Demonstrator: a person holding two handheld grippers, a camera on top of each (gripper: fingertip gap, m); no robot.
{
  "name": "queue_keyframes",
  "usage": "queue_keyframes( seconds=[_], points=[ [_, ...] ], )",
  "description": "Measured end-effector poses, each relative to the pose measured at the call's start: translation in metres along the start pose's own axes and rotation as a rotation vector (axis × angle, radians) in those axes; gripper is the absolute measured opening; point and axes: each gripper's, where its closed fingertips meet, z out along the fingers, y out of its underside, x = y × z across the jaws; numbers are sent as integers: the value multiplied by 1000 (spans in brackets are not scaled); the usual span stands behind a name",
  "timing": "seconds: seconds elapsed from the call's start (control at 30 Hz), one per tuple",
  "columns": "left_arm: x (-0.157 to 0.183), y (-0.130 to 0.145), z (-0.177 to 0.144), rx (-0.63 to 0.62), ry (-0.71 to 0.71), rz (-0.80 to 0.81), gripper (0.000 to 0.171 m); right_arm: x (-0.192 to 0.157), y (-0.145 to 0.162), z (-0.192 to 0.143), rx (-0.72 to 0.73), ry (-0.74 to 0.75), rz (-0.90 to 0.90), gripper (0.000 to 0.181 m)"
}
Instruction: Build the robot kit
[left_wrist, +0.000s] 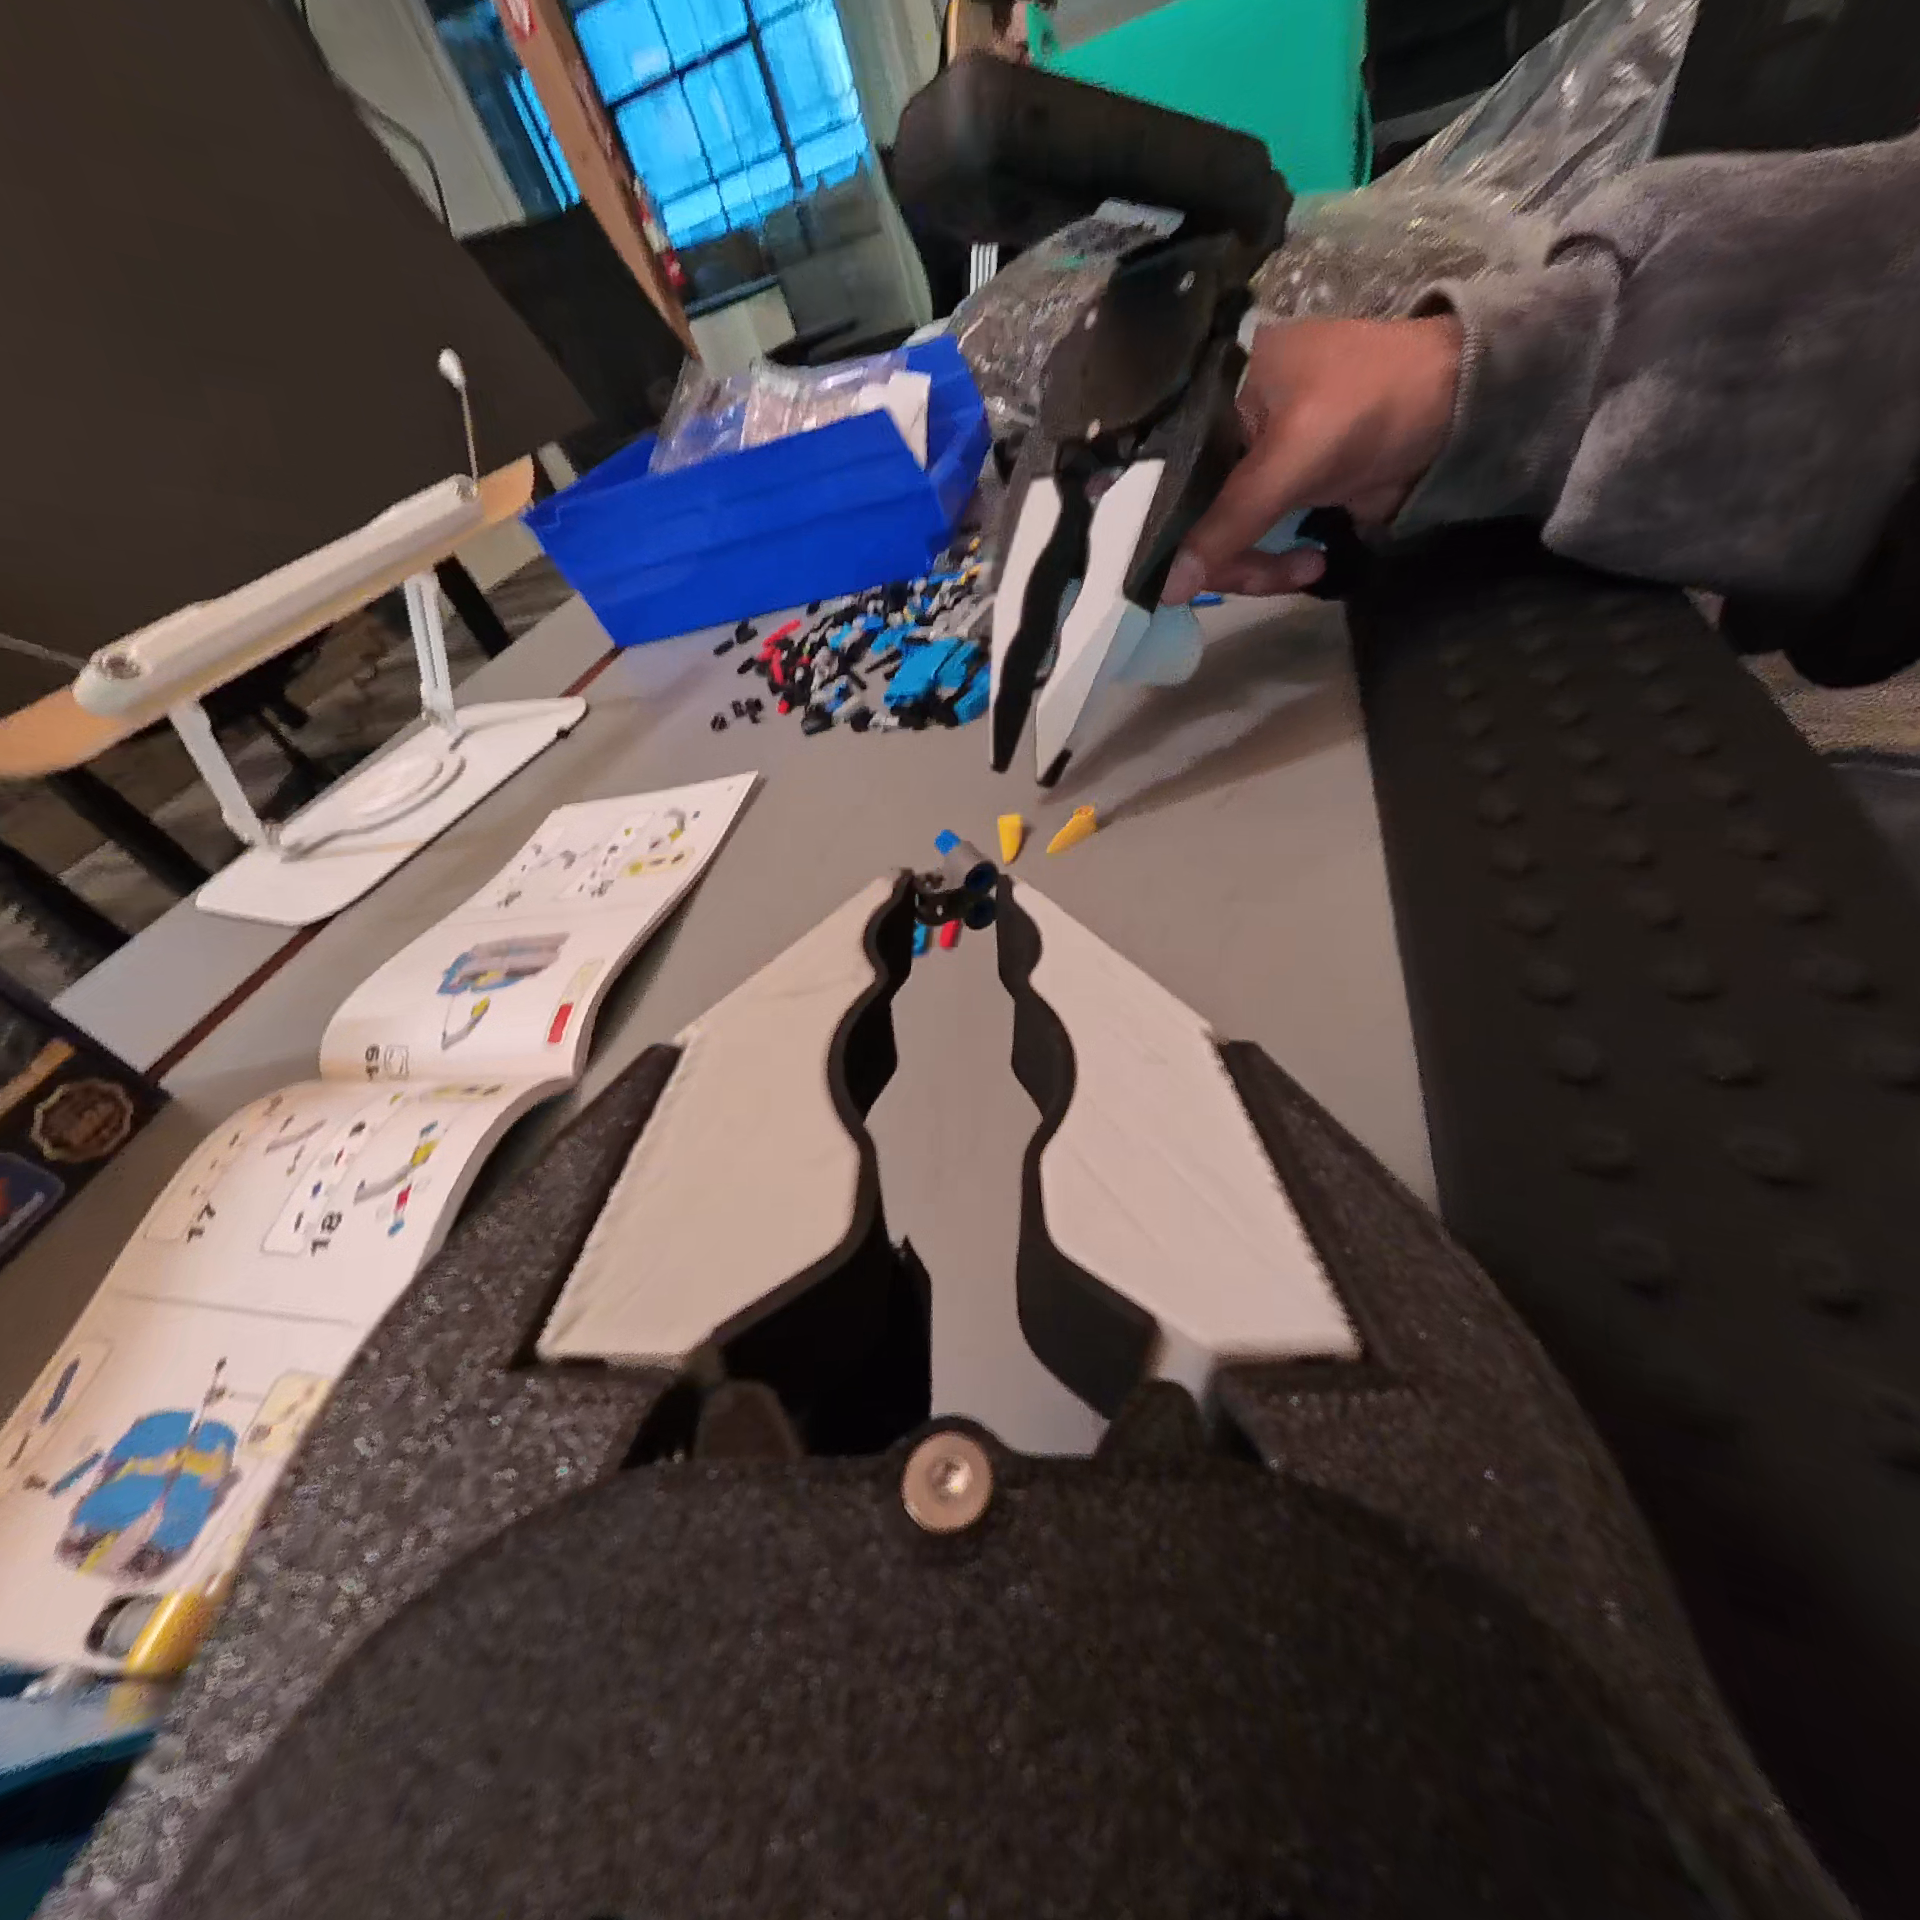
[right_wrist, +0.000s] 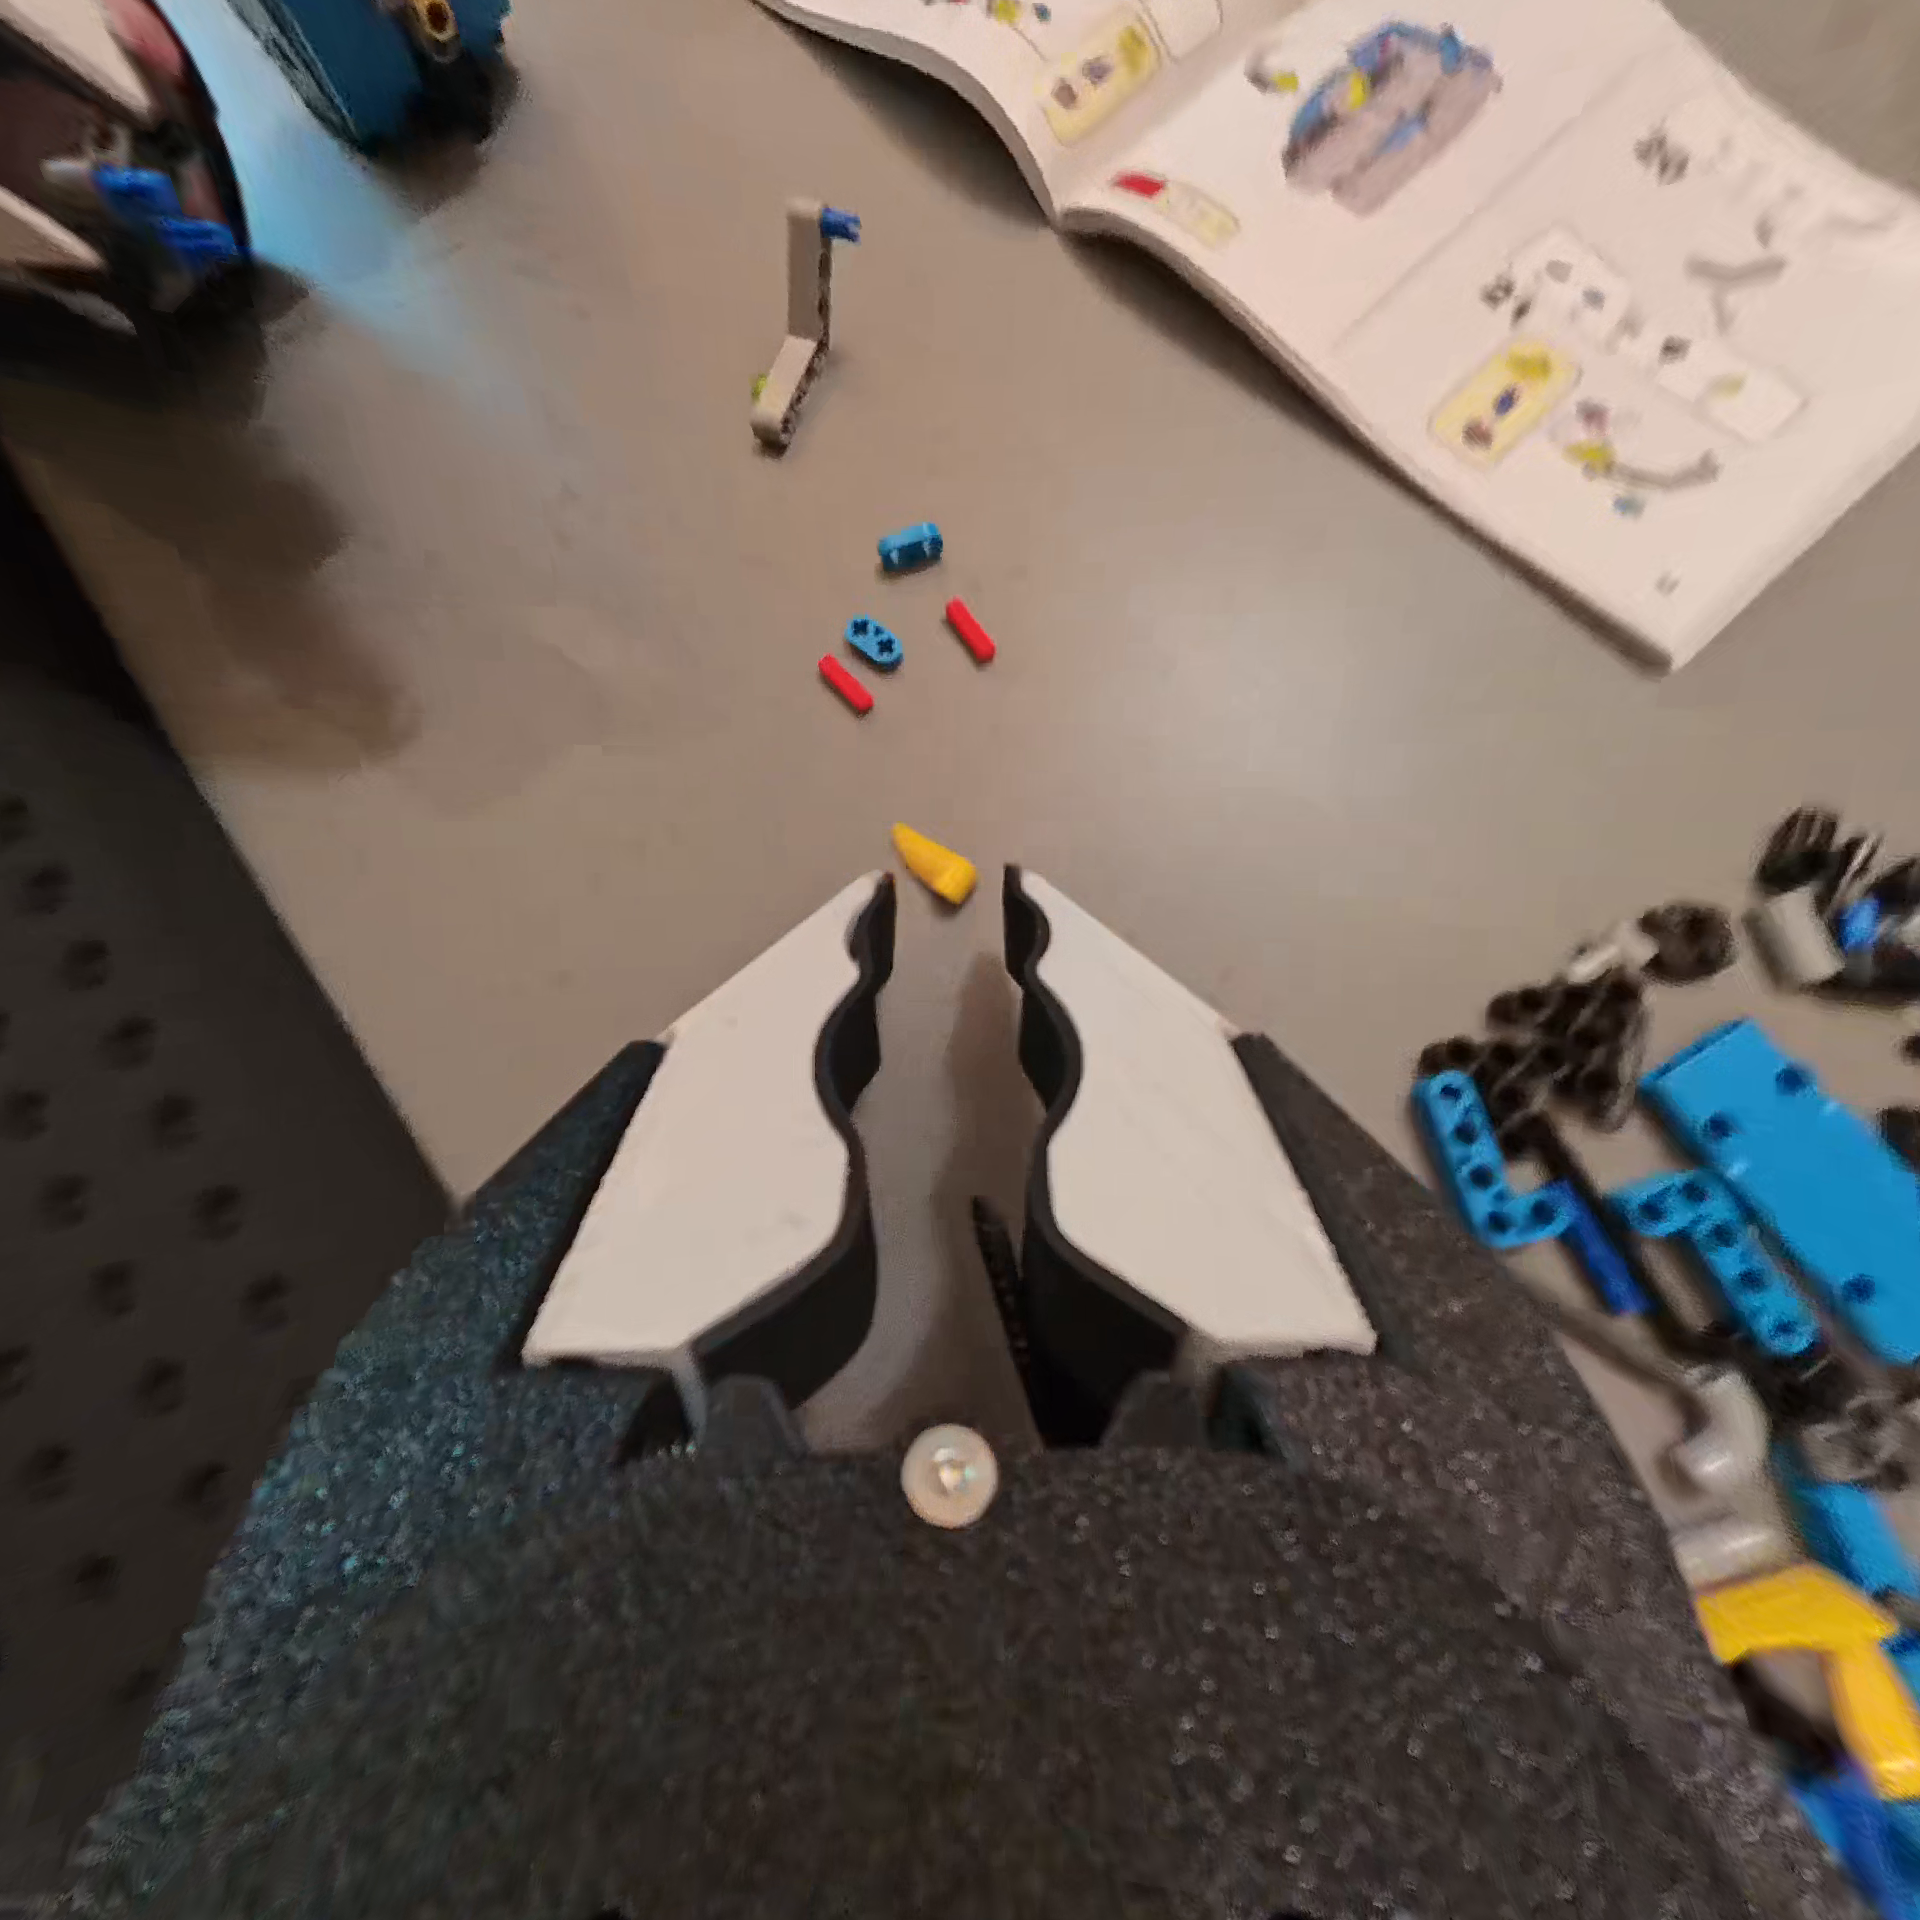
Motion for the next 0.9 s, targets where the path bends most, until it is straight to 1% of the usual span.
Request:
queue_keyframes(
  seconds=[0.03, 0.1, 0.2, 0.27, 0.33, 0.53, 0.9],
  points=[
    [3, -3, 0, 22, 9, 18, 15, -6, 2, -3, 4, -15, 45, 23],
    [12, -7, -4, 49, 24, 70, 15, -14, 4, -9, 16, 4, 77, 22],
    [27, -11, -10, 76, 55, 124, 15, -27, 11, -9, -8, 22, 34, 22],
    [33, -13, -13, 84, 67, 138, 15, -21, 21, -3, -59, 75, -12, 21],
    [34, -13, -14, 84, 74, 133, 15, -18, 23, 0, -81, 89, -25, 21],
    [30, -14, -16, 93, 91, 70, 15, -20, 20, 2, -75, 84, -35, 20],
    [30, -13, -15, 93, 105, 53, 15, -22, 17, 3, -68, 66, -46, 16]
  ],
)
